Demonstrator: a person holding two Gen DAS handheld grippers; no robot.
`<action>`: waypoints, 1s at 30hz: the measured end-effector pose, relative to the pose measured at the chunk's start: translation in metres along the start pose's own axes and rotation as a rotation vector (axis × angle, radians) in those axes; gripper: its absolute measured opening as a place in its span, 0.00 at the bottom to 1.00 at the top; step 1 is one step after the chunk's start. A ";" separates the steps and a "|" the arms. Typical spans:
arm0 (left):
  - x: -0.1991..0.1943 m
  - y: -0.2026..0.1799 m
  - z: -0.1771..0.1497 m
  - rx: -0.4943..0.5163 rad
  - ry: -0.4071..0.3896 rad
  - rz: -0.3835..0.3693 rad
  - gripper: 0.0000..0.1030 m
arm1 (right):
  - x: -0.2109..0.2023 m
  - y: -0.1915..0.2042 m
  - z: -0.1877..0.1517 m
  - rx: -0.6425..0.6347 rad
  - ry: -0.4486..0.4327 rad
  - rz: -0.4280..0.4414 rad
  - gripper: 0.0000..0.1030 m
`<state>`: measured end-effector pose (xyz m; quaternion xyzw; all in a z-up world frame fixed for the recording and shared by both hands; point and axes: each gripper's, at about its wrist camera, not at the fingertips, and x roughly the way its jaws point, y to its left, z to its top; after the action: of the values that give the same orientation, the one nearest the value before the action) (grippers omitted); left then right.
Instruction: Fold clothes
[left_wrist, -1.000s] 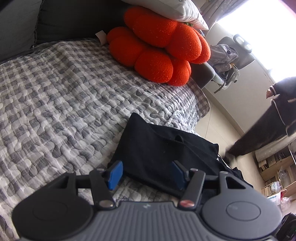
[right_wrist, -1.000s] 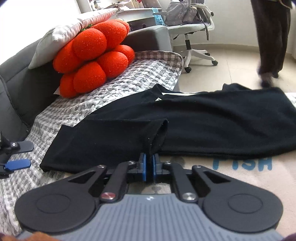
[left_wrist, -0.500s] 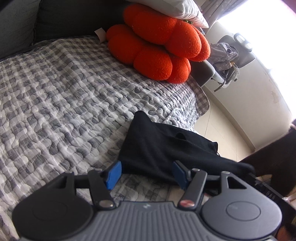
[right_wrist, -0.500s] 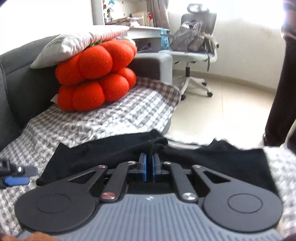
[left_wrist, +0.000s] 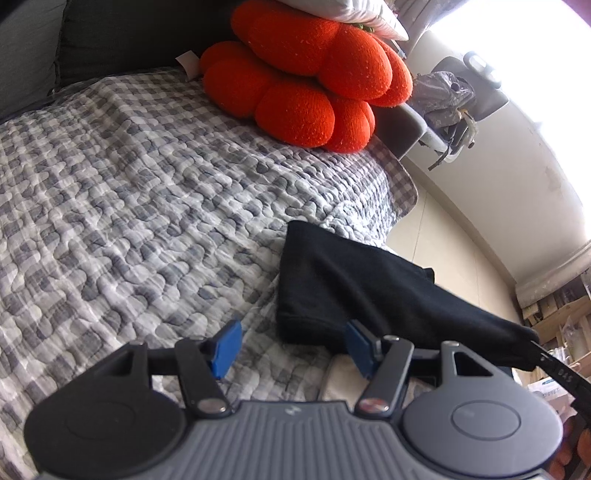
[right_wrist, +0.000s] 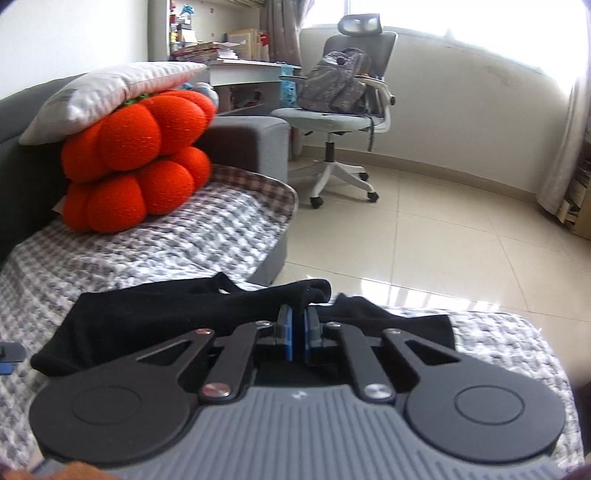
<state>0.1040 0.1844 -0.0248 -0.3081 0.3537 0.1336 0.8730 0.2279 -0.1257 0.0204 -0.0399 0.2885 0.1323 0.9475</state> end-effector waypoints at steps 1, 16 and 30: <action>0.001 -0.002 -0.001 0.003 0.004 0.000 0.61 | 0.000 -0.005 0.000 0.001 0.000 -0.007 0.06; 0.012 -0.039 -0.011 0.063 0.026 -0.019 0.62 | 0.005 -0.046 -0.012 0.056 0.033 -0.038 0.06; 0.014 -0.032 -0.006 0.054 0.025 0.003 0.62 | 0.006 -0.053 -0.011 0.064 0.024 -0.036 0.06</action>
<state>0.1252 0.1558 -0.0238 -0.2857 0.3683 0.1215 0.8763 0.2414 -0.1765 0.0075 -0.0161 0.3032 0.1055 0.9469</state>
